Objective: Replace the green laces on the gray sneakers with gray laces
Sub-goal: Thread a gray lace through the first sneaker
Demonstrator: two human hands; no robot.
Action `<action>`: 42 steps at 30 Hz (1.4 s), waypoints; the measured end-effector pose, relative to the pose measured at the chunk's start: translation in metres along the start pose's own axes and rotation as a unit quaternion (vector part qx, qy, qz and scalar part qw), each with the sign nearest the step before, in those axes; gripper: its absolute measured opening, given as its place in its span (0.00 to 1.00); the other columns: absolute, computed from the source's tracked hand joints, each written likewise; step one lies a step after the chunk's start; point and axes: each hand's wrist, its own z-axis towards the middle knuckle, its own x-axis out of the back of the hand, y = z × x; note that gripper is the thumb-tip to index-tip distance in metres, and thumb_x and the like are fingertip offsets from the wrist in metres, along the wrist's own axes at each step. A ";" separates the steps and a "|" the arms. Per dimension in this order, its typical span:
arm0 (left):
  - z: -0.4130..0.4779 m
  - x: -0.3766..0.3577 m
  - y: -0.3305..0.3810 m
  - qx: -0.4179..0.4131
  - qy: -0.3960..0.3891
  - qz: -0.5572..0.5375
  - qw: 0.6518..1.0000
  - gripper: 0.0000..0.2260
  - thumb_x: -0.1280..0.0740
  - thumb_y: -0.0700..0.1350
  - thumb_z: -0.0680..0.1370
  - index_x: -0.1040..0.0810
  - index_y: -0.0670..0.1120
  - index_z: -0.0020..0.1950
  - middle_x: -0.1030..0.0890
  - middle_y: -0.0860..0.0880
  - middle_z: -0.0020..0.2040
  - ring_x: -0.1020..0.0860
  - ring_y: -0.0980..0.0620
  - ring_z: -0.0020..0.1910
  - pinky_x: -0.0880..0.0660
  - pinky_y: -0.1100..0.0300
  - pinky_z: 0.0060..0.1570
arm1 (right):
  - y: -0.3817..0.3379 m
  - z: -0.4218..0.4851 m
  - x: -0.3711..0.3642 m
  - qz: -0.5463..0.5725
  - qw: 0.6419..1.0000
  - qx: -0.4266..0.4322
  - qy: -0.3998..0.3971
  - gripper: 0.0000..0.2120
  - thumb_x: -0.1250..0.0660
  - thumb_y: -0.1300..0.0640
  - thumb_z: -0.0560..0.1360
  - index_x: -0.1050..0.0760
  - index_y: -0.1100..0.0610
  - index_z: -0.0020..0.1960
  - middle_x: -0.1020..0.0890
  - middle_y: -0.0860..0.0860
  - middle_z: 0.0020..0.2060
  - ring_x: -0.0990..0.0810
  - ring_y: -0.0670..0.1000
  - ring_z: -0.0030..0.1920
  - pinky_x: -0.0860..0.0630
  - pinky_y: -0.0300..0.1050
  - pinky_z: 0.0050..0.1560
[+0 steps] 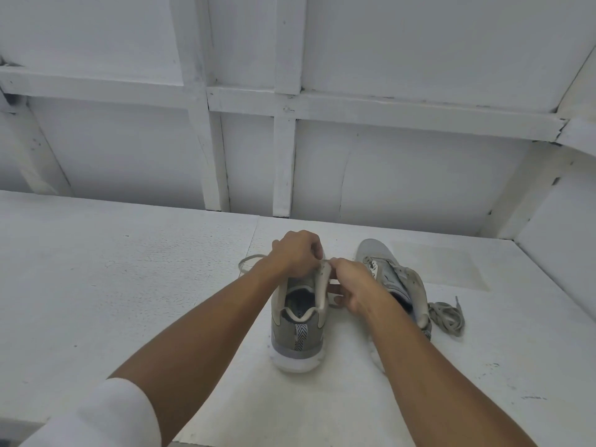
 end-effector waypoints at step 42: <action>-0.076 -0.042 -0.035 0.152 0.230 -0.394 0.877 0.12 0.34 0.57 0.77 0.18 0.55 0.57 0.17 0.56 0.51 0.21 0.57 0.51 0.25 0.58 0.54 | -0.042 0.010 0.023 -0.447 0.834 0.317 0.064 0.10 0.39 0.61 0.78 0.19 0.54 0.48 0.20 0.49 0.44 0.23 0.50 0.42 0.29 0.39 0.40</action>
